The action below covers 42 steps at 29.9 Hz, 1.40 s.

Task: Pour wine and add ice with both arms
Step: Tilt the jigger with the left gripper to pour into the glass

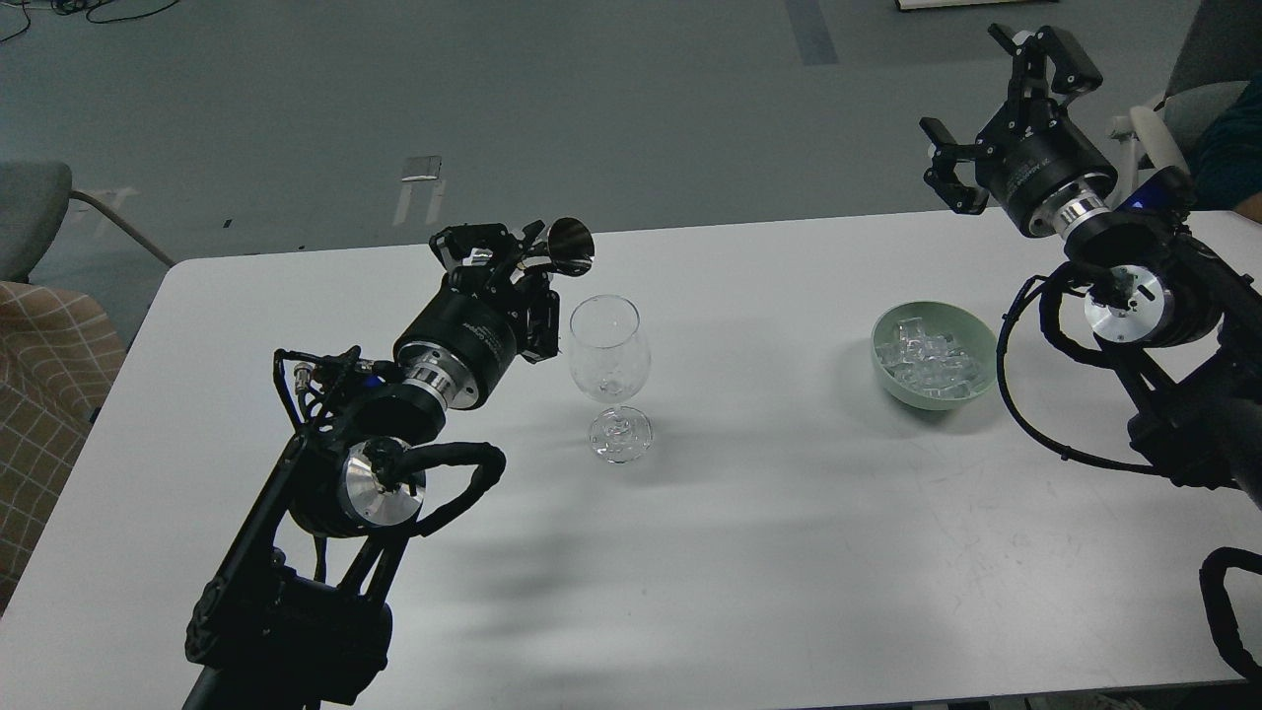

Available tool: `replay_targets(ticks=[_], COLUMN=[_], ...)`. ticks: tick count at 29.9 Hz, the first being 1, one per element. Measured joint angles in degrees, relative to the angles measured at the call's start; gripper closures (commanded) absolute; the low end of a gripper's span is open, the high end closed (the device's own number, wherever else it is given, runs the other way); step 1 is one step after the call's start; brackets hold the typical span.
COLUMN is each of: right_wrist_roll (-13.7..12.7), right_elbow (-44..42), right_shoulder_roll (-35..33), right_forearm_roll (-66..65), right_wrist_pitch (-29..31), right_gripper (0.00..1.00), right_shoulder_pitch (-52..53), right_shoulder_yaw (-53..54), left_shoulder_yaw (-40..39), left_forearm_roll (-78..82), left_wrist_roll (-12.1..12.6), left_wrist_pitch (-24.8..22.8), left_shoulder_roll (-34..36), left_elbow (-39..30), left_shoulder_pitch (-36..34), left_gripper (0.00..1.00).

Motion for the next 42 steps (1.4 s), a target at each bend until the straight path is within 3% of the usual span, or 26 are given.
replay_targets(ticks=[42], right_wrist_roll=[0.0], right_elbow=[0.85], right_shoulder_roll=[-0.37], right_forearm_roll=[0.0], right_wrist_pitch=[0.0], right_gripper=[0.0], right_shoulder_pitch=[0.15], right_shoulder_yaw=[-0.01], left_shoulder_yaw=[2.63], left_forearm_roll=[7.19], left_wrist_roll=[-0.94], left_wrist_pitch=[-1.13], left_shoulder_roll=[0.0], left_elbow=[-0.96], left_shoulder_pitch=[0.4], left_gripper=[1.0])
